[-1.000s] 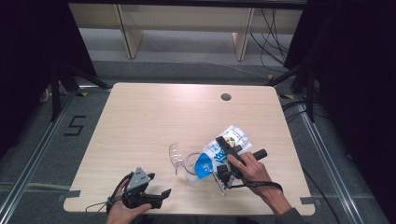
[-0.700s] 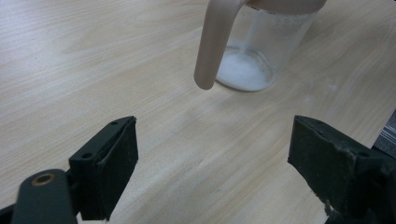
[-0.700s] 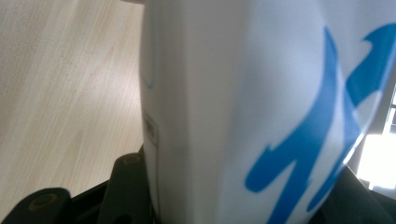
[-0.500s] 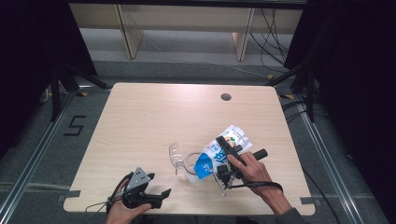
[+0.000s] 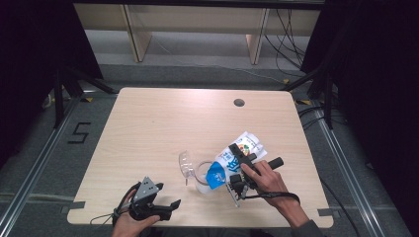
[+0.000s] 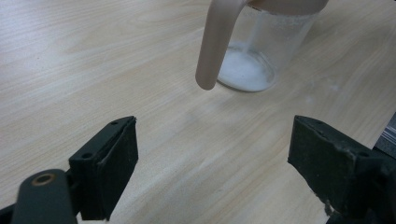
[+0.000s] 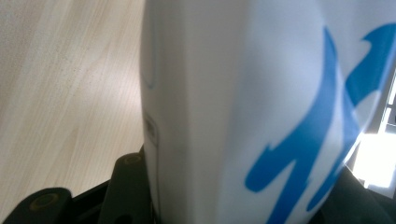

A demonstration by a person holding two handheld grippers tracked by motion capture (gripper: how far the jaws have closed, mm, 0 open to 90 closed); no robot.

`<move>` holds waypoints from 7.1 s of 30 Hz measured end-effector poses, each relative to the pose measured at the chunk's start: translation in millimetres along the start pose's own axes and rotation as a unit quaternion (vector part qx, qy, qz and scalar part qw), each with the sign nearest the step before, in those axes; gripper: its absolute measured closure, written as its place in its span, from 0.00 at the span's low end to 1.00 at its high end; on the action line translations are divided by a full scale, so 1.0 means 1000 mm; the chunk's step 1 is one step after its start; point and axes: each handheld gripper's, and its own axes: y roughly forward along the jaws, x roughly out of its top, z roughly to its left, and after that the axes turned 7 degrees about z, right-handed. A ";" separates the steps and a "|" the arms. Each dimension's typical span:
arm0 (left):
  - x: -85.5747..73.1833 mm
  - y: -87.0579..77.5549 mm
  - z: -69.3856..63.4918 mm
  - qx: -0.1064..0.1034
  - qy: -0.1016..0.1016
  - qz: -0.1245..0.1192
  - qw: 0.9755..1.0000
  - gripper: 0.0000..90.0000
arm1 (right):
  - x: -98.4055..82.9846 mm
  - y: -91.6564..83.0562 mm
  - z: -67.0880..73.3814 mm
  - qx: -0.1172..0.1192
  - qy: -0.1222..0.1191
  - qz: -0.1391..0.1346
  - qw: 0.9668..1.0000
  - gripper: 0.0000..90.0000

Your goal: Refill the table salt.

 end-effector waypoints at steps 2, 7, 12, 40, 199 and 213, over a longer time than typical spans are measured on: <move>0.000 0.000 0.000 0.000 0.000 0.000 1.000 0.17 | 0.000 0.000 0.000 -0.001 -0.002 -0.002 1.000 0.60; 0.000 0.000 0.000 0.000 0.000 0.000 1.000 0.17 | 0.000 0.000 0.000 0.002 0.000 0.000 1.000 0.60; 0.000 0.000 0.000 0.000 0.000 0.000 1.000 0.17 | 0.001 -0.001 -0.002 0.002 -0.015 0.001 1.000 0.61; 0.000 0.000 0.000 0.000 0.000 0.000 1.000 0.17 | 0.001 -0.001 -0.005 -0.005 -0.026 -0.004 1.000 0.61; 0.000 -0.001 0.000 0.004 -0.007 -0.008 1.000 0.17 | 0.002 -0.003 -0.002 -0.018 -0.047 0.007 0.999 0.68; 0.001 -0.001 0.001 0.005 0.002 -0.007 1.000 0.17 | 0.003 -0.003 0.000 -0.018 -0.039 0.011 0.999 0.69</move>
